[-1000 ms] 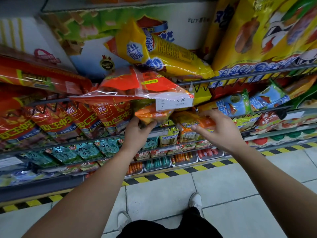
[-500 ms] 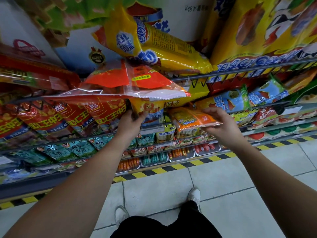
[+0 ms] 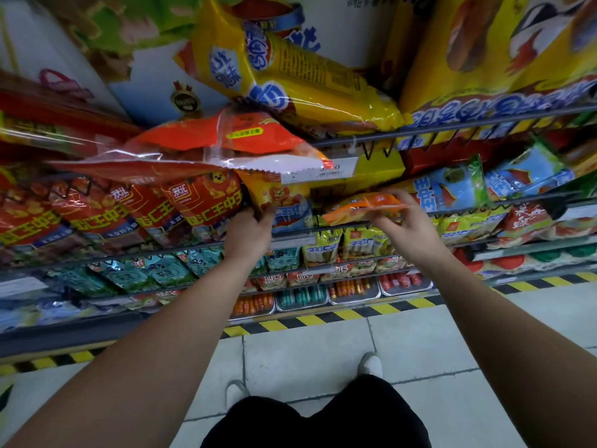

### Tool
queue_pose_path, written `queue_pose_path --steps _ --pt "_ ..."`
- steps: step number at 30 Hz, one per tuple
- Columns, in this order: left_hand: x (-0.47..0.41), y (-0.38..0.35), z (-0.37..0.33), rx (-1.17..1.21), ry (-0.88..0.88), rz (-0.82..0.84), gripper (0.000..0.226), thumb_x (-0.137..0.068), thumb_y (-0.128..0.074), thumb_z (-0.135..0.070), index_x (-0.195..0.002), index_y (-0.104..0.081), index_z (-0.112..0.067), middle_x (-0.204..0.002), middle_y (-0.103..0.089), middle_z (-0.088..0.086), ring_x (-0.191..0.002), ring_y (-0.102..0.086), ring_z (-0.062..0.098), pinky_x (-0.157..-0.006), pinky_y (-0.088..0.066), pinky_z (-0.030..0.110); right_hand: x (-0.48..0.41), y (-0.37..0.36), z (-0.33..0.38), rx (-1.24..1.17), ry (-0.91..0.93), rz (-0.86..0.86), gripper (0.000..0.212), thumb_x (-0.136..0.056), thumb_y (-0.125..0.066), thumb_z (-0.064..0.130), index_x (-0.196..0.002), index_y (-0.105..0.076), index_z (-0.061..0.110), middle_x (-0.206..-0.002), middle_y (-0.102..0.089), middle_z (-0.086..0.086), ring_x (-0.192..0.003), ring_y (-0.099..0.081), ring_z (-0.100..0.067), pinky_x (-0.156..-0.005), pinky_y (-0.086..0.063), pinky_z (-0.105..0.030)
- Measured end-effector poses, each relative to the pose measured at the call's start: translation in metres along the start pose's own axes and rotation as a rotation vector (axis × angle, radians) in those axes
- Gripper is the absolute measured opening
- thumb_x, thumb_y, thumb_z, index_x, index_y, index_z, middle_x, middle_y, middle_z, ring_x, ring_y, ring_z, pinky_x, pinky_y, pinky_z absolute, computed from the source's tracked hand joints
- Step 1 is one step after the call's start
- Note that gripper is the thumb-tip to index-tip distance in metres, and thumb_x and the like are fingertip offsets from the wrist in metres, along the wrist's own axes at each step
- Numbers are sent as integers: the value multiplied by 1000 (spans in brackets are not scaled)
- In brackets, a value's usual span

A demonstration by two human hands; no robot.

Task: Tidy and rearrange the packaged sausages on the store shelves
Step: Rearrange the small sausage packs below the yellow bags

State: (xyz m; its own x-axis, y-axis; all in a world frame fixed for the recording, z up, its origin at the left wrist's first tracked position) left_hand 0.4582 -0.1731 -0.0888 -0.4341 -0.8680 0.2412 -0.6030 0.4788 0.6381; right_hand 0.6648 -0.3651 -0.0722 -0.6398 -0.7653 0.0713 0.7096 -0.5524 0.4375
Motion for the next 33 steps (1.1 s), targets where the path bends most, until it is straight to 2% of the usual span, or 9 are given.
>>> queue_pose_path --steps 6,11,15,19,22,27,29,31,33 --pt "6 -4 -1 35 40 -96 42 -101 -48 -43 -76 -54 -10 -66 -52 4 -59 -50 18 -53 -31 32 -24 0 4 -64 3 71 30 -91 -67 38 -114 -60 21 -109 -66 12 -103 -59 -2 -86 -43 -26" --pt "9 -10 0 21 82 -217 40 -101 -48 -41 -88 -58 -5 -67 -51 -3 -60 -50 17 -49 -30 28 -38 3 11 -55 14 117 20 -92 -66 39 -97 -63 19 -90 -68 13 -83 -63 2 -70 -45 -19" --pt "20 -19 4 71 149 -263 50 -96 -52 -43 -109 -58 5 -81 -58 10 -64 -53 22 -52 -38 30 -42 7 15 -50 4 159 36 -96 -61 38 -71 -42 19 -58 -36 4 -43 -34 -7 -44 -28 -19" --pt "35 -26 1 9 152 -309 63 -87 -53 -58 -128 -50 -11 -120 -55 9 -103 -58 28 -80 -50 37 -46 11 15 -97 -58 167 30 -98 -59 33 -74 -46 21 -46 -42 17 -40 -33 -8 -43 -29 -20" --pt "47 -30 -5 -55 167 -314 58 -94 -58 -46 -139 -42 -11 -135 -45 10 -118 -50 30 -84 -43 36 -51 10 16 -118 -67 179 35 -97 -57 40 -72 -42 22 -53 -36 6 -45 -33 -15 -52 -28 -34" --pt "57 -38 -11 -98 157 -268 57 -97 -55 -43 -142 -40 -11 -142 -41 10 -121 -50 30 -80 -40 35 -59 6 21 -83 -98 202 41 -96 -57 45 -79 -44 11 -64 -43 -11 -54 -43 -24 -58 -37 -39" --pt "58 -40 -16 -98 146 -262 57 -97 -55 -40 -143 -40 -11 -144 -40 10 -122 -49 30 -84 -42 37 -61 4 20 -136 -139 179 49 -94 -61 47 -99 -54 -1 -94 -59 -28 -83 -61 -37 -78 -53 -48" --pt "59 -42 -20 -111 137 -247 58 -98 -55 -41 -144 -37 -10 -145 -39 9 -124 -48 29 -85 -41 37 -62 2 18 -156 -180 152 56 -91 -63 51 -111 -55 -1 -115 -59 -26 -105 -58 -40 -93 -49 -55" --pt "58 -46 -24 -125 124 -217 60 -97 -54 -43 -145 -37 -12 -145 -39 9 -124 -48 30 -86 -42 39 -66 -2 14 -132 -193 151 48 -90 -62 54 -95 -57 7 -94 -62 -14 -92 -60 -31 -86 -50 -47"
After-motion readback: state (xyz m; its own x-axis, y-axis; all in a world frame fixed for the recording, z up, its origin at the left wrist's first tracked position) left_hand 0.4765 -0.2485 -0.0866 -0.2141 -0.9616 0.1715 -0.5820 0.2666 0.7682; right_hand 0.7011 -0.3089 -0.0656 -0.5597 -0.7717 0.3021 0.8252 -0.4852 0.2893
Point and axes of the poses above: each hand's wrist, its own x-axis away from the middle knuckle, its own y-axis out of the back of the hand, z = x × y, the point moved 6 cm from there along -x, towards the middle knuckle
